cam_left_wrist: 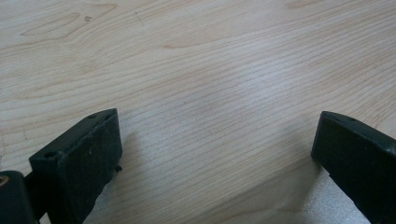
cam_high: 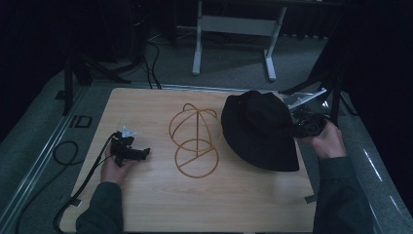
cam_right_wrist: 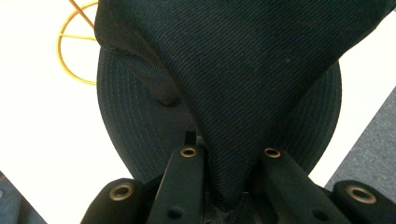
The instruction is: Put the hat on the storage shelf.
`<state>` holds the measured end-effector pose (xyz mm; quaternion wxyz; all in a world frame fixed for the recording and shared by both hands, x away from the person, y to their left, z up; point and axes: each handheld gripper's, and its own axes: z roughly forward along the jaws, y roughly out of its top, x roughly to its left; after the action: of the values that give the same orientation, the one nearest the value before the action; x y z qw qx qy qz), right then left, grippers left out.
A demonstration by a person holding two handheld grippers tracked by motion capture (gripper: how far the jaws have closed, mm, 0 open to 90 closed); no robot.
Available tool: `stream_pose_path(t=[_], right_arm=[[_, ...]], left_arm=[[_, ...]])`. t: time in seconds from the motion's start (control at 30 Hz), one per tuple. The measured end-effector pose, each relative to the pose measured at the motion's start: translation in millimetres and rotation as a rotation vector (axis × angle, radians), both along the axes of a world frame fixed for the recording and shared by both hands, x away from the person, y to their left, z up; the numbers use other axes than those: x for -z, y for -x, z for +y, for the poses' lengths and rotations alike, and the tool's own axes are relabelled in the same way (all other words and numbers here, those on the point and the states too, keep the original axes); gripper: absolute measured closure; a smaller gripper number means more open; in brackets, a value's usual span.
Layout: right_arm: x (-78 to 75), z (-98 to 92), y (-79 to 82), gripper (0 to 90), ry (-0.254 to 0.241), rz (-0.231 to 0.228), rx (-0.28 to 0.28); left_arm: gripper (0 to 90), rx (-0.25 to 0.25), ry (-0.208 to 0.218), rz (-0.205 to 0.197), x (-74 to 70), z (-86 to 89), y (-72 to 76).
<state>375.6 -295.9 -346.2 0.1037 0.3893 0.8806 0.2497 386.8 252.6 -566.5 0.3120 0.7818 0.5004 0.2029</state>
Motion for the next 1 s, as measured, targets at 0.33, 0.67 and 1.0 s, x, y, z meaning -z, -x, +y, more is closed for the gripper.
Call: stream_pose_path(t=[0.33, 0.67, 1.0], right_arm=[[-10.7, -5.0, 3.2, 86.6, -0.042, -0.03, -0.018], [-21.4, -8.3, 7.2, 86.6, -0.066, -0.051, -0.033], [-30.5, -11.8, 9.4, 86.6, -0.084, -0.071, -0.033]], left_arm=[[2.0, 0.0, 0.0, 0.0, 0.0, 0.0, 0.0], [2.0, -0.001, 0.0, -0.001, 0.1, -0.1, 0.0], [2.0, 0.0, 0.0, 0.0, 0.0, 0.0, 0.0]])
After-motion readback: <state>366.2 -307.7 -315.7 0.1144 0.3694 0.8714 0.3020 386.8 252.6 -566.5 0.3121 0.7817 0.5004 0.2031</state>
